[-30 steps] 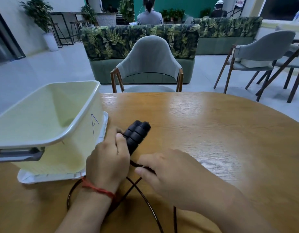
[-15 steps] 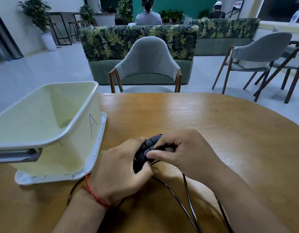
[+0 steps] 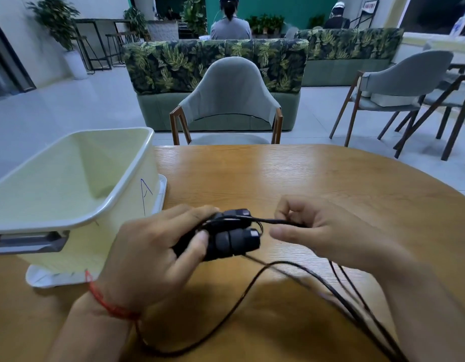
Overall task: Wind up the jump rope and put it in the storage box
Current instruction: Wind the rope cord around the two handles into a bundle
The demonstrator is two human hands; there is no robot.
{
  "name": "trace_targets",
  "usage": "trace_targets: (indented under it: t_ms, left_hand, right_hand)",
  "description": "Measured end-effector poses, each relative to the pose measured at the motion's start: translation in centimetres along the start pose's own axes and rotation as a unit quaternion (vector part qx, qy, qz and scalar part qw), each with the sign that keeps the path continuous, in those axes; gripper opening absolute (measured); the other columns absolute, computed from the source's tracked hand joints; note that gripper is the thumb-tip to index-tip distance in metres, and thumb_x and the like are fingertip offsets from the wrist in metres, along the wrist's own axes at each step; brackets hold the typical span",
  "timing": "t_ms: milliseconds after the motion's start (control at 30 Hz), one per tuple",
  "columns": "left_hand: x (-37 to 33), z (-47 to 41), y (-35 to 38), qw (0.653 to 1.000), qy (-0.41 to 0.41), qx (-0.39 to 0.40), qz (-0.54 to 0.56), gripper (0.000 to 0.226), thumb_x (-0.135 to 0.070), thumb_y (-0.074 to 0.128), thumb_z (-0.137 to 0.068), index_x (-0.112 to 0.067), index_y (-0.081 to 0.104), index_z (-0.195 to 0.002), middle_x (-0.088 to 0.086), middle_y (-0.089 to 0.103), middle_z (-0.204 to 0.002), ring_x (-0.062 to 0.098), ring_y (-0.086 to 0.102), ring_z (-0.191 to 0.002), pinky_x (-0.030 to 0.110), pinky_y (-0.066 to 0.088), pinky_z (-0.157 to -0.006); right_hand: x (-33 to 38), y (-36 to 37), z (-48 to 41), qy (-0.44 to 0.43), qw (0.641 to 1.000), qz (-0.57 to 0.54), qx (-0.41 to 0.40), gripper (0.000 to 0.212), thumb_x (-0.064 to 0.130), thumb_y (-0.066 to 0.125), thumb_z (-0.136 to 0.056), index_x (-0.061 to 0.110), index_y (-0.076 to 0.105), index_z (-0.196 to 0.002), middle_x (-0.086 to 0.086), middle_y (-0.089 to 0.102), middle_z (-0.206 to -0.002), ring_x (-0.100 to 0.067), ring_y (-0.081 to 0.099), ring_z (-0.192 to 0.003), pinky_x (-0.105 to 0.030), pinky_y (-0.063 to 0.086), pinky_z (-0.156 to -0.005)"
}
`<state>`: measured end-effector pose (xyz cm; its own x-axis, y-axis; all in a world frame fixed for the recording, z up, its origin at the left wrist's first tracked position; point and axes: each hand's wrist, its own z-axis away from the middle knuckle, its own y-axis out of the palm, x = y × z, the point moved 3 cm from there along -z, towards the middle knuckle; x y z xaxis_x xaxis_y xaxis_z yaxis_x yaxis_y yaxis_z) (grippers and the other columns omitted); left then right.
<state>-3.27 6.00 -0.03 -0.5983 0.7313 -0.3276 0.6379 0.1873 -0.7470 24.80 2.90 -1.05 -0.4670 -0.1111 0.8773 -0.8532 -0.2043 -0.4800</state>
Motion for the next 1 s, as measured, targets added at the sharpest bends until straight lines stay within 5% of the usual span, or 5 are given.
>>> trace_targets:
  t_ms: [200, 367, 533, 700, 1000]
  left_hand:
    - [0.6, -0.1, -0.3, 0.973, -0.059, 0.021, 0.221, 0.036, -0.027, 0.049, -0.096, -0.038, 0.08, -0.111, -0.023, 0.073, -0.077, 0.001, 0.068, -0.067, 0.017, 0.047, -0.059]
    - [-0.5, 0.1, 0.4, 0.932, -0.079, 0.043, 0.35, 0.043, -0.027, 0.048, -0.094, -0.019, 0.081, -0.12, 0.004, 0.082, -0.096, 0.023, 0.077, -0.088, 0.033, 0.058, -0.072]
    - [0.0, 0.2, 1.1, 0.889, -0.162, -0.048, 0.427, 0.055, -0.015, 0.046, -0.086, -0.024, 0.073, -0.133, 0.022, 0.076, -0.09, 0.037, 0.069, -0.077, 0.032, 0.052, -0.063]
    - [1.0, -0.2, 1.2, 0.869, -0.219, -0.107, 0.431, 0.048, 0.006, 0.033, -0.096, -0.006, 0.078, -0.081, 0.032, 0.056, -0.065, 0.026, 0.051, -0.055, 0.029, 0.036, -0.05]
    - [1.9, -0.1, 2.6, 0.911, -0.278, -0.155, 0.263, 0.038, -0.021, 0.035, -0.089, -0.014, 0.073, -0.091, 0.017, 0.062, -0.065, 0.027, 0.052, -0.055, 0.032, 0.039, -0.046]
  right_hand:
    - [-0.3, 0.6, -0.6, -0.048, 0.997, 0.009, -0.066, 0.029, 0.047, 0.056, -0.102, 0.032, 0.077, -0.089, 0.01, 0.053, -0.066, 0.0, 0.048, -0.066, -0.017, 0.039, -0.066]
    - [-0.5, 1.9, -1.6, -0.061, 0.982, 0.062, -0.17, 0.032, 0.052, 0.061, -0.107, 0.038, 0.071, -0.081, -0.023, 0.059, -0.074, -0.039, 0.054, -0.068, -0.042, 0.041, -0.062]
    - [-0.7, 2.8, -1.6, -0.067, 0.975, 0.132, -0.165, 0.034, 0.055, 0.059, -0.104, 0.036, 0.066, -0.078, -0.003, 0.055, -0.06, -0.016, 0.045, -0.053, -0.039, 0.036, -0.054]
    - [0.4, 6.7, -1.2, -0.041, 0.967, 0.244, -0.067, 0.039, 0.061, 0.048, -0.107, 0.029, 0.058, -0.088, 0.005, 0.059, -0.061, -0.014, 0.055, -0.059, -0.042, 0.046, -0.058]
    - [3.7, 10.1, 0.3, -0.092, 0.97, 0.223, 0.023, 0.029, 0.052, 0.051, -0.11, 0.028, 0.053, -0.093, 0.005, 0.054, -0.067, -0.015, 0.051, -0.063, -0.045, 0.048, -0.063]
